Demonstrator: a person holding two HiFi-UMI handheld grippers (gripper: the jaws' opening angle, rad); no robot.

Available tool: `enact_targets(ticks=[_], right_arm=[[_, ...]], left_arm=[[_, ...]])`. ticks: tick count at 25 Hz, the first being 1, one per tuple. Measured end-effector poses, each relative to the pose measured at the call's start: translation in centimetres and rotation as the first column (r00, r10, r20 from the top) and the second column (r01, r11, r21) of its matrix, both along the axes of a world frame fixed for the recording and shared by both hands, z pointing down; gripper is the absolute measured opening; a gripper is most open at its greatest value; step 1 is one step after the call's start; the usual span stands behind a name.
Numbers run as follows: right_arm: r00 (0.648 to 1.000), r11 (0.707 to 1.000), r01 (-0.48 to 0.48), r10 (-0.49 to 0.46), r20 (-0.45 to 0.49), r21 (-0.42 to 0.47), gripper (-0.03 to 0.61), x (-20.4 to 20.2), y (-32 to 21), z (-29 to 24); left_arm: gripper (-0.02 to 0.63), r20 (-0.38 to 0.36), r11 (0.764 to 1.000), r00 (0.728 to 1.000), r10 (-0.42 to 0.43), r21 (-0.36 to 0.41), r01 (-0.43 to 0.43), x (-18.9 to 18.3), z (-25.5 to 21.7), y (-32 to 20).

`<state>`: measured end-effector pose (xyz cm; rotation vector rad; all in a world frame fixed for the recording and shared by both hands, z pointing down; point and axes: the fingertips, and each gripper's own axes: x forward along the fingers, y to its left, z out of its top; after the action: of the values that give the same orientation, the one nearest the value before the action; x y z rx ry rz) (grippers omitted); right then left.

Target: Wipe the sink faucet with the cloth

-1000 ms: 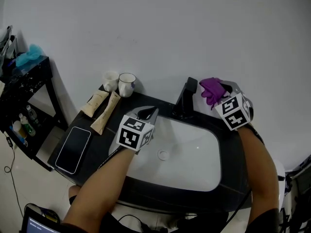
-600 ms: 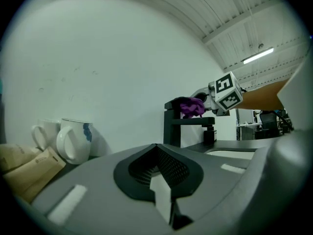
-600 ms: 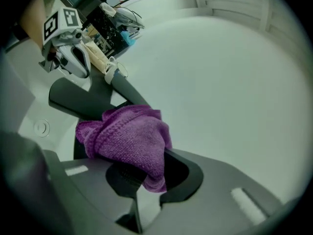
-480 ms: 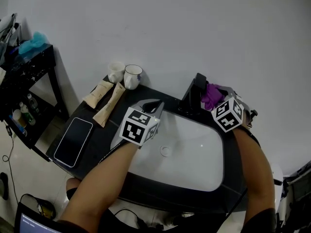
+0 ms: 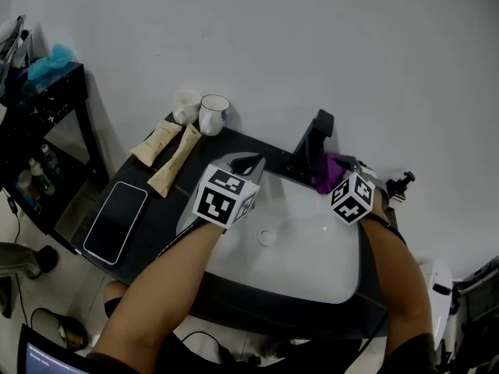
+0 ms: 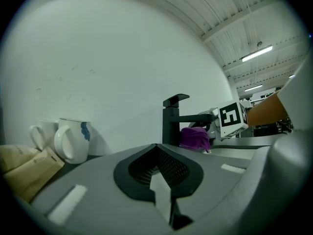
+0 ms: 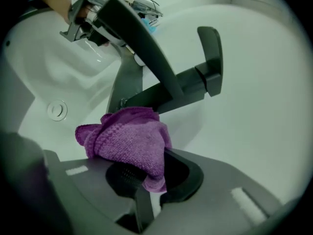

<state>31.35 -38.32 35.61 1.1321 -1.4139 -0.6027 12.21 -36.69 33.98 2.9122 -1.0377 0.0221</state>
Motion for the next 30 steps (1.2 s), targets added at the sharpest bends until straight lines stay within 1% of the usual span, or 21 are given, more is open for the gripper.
enact_targets(ticks=[2,4,7,9,10,12,13,16,19,20,21,22,24,27,28,29,30], right_arm=[[0.999,1.000,0.000,-0.001,0.040,0.019,0.058,-0.5,0.5,0.0],[0.992,0.999,-0.006,0.000,0.129,0.045,0.058,-0.9,1.6,-0.7],[0.963,0.997,-0.012,-0.008,0.270,0.072,0.058,-2.0,4.4,-1.7],[0.927,0.997,0.004,-0.032,0.373,0.073,0.058,-3.7,6.4,-2.0],[0.902,0.998,0.013,-0.040,0.430,0.066,0.058,-4.6,7.5,-2.0],[0.835,0.998,0.023,-0.047,0.548,0.050,0.058,-6.2,9.4,-1.8],[0.793,0.999,0.024,-0.046,0.608,0.045,0.058,-7.0,10.1,-1.5],[0.640,1.000,0.001,-0.025,0.768,0.031,0.060,-9.8,10.9,0.0],[0.511,0.998,-0.048,0.001,0.860,0.027,0.060,-12.1,10.0,1.4],[0.463,0.997,-0.068,0.012,0.886,0.022,0.060,-12.8,9.5,1.7],[0.406,0.996,-0.090,0.023,0.913,0.015,0.060,-13.5,9.0,2.0],[0.340,0.993,-0.116,0.034,0.940,0.006,0.060,-14.1,8.5,2.2],[0.186,0.982,-0.186,0.048,0.981,-0.012,0.060,-14.7,7.2,2.3],[-0.060,0.947,-0.317,0.028,0.998,-0.046,0.060,-14.3,5.0,1.9],[-0.133,0.934,-0.351,0.013,0.991,-0.060,0.060,-14.2,4.2,1.7],[-0.196,0.923,-0.377,-0.005,0.981,-0.071,0.060,-14.4,3.5,1.3],[-0.245,0.915,-0.397,-0.026,0.969,-0.076,0.060,-14.6,2.9,0.8]], left_arm=[[0.017,0.001,1.000,1.000,-0.004,-0.002,0.004,-0.3,0.1,0.1],[0.017,-0.004,1.000,1.000,-0.009,-0.003,0.009,-0.4,0.0,0.1],[0.017,-0.010,1.000,1.000,-0.006,0.000,0.006,-0.4,-0.1,0.2],[0.017,-0.003,1.000,1.000,-0.014,0.005,0.014,-0.7,-0.1,0.3],[0.017,0.002,1.000,1.000,-0.017,0.008,0.017,-0.8,-0.1,0.3],[0.017,0.010,1.000,1.000,-0.020,0.016,0.020,-0.7,-0.2,0.6],[0.017,0.012,1.000,1.000,-0.021,0.021,0.021,-0.8,-0.3,0.7],[0.017,-0.007,0.998,0.999,-0.047,0.035,0.047,-1.7,-1.1,1.1],[0.017,-0.043,0.993,0.994,-0.102,0.048,0.104,-3.1,-2.2,1.1],[0.017,-0.058,0.991,0.991,-0.124,0.049,0.127,-3.7,-2.6,1.0],[0.017,-0.075,0.988,0.987,-0.145,0.048,0.149,-4.4,-2.9,1.0],[0.017,-0.096,0.985,0.982,-0.161,0.046,0.166,-5.1,-3.2,1.0],[0.017,-0.142,0.981,0.974,-0.179,0.051,0.187,-6.3,-3.9,1.1],[0.017,-0.166,0.971,0.964,-0.206,0.091,0.223,-7.4,-4.8,1.3],[0.017,-0.166,0.966,0.962,-0.217,0.108,0.237,-7.7,-5.1,1.4],[0.017,-0.166,0.960,0.959,-0.229,0.124,0.250,-8.0,-5.3,1.4],[0.017,-0.167,0.955,0.956,-0.239,0.137,0.263,-8.2,-5.5,1.5]])
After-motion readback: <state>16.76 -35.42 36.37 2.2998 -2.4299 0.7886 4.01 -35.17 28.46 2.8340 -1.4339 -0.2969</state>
